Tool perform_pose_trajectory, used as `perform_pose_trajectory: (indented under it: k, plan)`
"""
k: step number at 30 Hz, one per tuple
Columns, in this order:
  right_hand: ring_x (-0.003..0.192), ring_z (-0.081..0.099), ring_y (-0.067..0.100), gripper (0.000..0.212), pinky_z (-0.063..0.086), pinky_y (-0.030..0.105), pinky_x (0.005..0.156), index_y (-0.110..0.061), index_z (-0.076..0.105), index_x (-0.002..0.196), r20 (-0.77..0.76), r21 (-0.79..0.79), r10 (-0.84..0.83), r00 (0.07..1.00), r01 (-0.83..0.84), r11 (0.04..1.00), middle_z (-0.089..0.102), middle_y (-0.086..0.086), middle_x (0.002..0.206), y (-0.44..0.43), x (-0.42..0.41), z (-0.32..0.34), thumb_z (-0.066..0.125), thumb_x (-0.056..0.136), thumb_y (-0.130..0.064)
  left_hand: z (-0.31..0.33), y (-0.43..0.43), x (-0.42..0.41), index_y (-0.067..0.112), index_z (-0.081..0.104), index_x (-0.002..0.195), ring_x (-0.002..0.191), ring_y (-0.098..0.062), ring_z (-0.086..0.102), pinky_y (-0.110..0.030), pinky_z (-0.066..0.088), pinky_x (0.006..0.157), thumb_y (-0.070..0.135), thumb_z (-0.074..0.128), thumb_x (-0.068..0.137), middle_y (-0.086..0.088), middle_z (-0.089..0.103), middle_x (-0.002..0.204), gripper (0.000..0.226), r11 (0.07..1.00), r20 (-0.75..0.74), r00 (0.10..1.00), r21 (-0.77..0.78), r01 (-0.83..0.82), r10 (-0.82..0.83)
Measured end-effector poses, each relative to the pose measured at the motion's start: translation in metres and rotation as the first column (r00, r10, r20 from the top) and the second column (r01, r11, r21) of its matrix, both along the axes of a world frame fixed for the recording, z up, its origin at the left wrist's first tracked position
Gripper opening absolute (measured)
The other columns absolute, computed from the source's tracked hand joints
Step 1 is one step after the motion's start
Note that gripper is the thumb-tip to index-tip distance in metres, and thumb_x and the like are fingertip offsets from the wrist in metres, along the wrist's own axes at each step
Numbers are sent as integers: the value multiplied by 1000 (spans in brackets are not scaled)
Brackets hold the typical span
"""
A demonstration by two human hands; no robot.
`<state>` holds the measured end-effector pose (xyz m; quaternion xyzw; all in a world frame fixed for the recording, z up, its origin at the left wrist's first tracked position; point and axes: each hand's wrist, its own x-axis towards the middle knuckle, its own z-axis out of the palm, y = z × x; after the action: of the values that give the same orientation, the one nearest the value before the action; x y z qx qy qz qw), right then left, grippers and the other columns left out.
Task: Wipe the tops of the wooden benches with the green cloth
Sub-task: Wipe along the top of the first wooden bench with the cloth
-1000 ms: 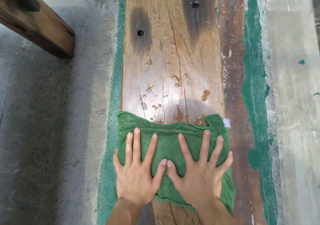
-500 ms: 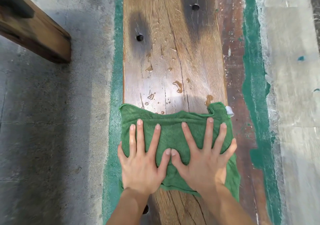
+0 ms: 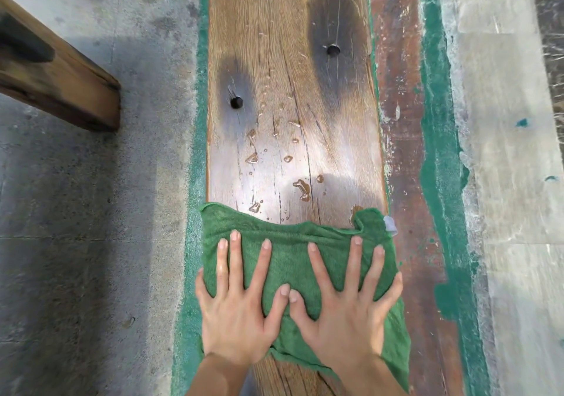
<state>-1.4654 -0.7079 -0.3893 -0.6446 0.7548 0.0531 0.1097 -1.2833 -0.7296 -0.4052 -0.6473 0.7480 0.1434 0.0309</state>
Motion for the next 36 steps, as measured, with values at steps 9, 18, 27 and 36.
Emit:
perform_pose_trajectory:
  k: [9, 18, 27, 36]
  plan:
    - [156, 8, 58, 79, 8, 84, 113, -43, 22, 165, -41, 20, -12, 999, 13, 1000, 7, 24, 174, -19, -2, 2, 29, 95, -77, -1, -25, -2, 41, 18, 166, 163, -29, 6, -72, 24, 112, 70, 35, 98, -9, 4, 177, 77, 1000, -16, 1000, -7, 17, -17]
    - [156, 7, 59, 79, 7, 84, 112, -43, 20, 166, -39, 47, 6, 999, -4, 999, 6, 25, 174, -60, -8, 3, 23, 95, -80, -2, -55, -5, 42, 18, 166, 163, -28, 6, -71, 27, 113, 71, 30, 100, -8, 3, 177, 74, 1000, -40, 999, -13, -10, 9]
    - [155, 9, 59, 80, 8, 84, 113, -44, 23, 165, -52, 14, 10, 999, -10, 1000, 5, 24, 174, -94, -10, 4, 34, 93, -78, -1, -98, -7, 41, 16, 167, 163, -29, 4, -73, 29, 112, 73, 23, 100, -9, 1, 177, 74, 1000, -34, 999, -5, 7, -7]
    - [156, 8, 57, 79, 9, 83, 113, -45, 18, 166, -45, 15, -27, 999, 28, 1000, 4, 23, 175, -136, -13, 2, 26, 95, -79, -3, -142, -10, 42, 15, 167, 163, -27, 3, -72, 25, 114, 74, 24, 101, -8, 0, 177, 74, 999, -36, 999, -10, 34, -34]
